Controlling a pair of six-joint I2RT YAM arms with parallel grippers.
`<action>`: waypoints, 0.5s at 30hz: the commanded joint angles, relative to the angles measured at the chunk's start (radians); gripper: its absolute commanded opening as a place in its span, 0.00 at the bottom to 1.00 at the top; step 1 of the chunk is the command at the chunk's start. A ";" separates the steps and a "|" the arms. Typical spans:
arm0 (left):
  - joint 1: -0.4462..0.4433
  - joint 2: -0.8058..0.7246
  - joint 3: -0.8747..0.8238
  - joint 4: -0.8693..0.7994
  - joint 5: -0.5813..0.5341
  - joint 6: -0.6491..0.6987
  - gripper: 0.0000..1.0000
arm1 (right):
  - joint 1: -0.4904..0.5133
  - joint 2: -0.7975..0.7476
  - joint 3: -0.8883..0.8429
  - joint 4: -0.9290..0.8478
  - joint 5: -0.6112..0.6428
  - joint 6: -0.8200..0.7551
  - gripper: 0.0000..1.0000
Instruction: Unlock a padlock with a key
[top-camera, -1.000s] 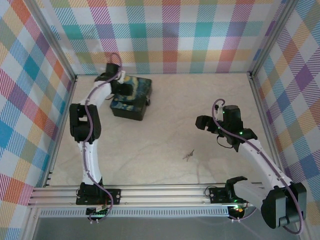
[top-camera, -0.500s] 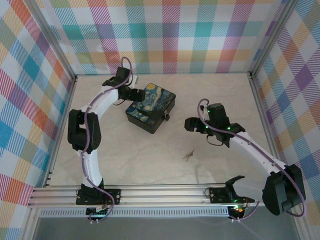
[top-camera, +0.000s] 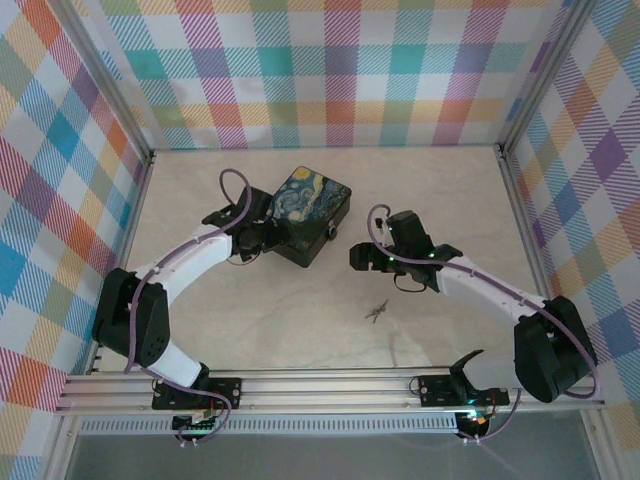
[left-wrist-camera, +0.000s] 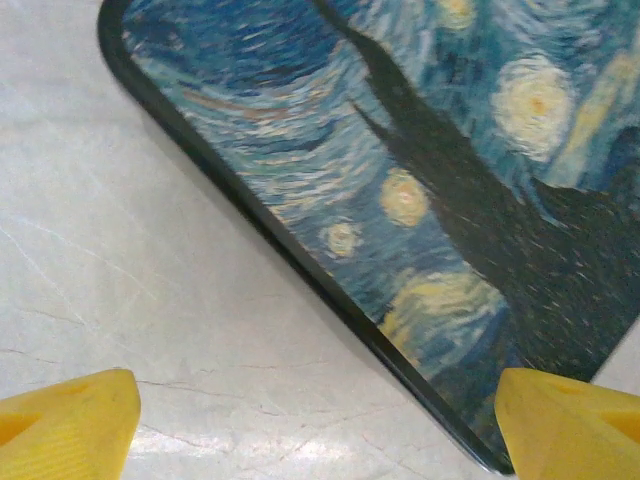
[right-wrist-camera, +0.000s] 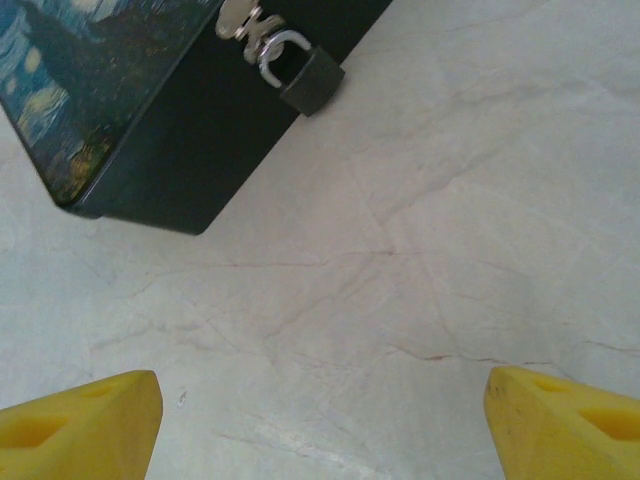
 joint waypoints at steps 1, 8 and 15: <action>0.003 0.023 -0.012 0.127 -0.012 -0.107 0.92 | 0.016 0.005 0.016 0.046 -0.001 0.019 0.84; 0.003 0.095 -0.019 0.298 -0.007 -0.129 0.91 | 0.038 0.083 0.086 0.033 -0.024 0.010 0.83; 0.003 0.207 0.023 0.282 -0.030 -0.099 0.83 | 0.069 0.140 0.124 0.049 -0.024 0.014 0.83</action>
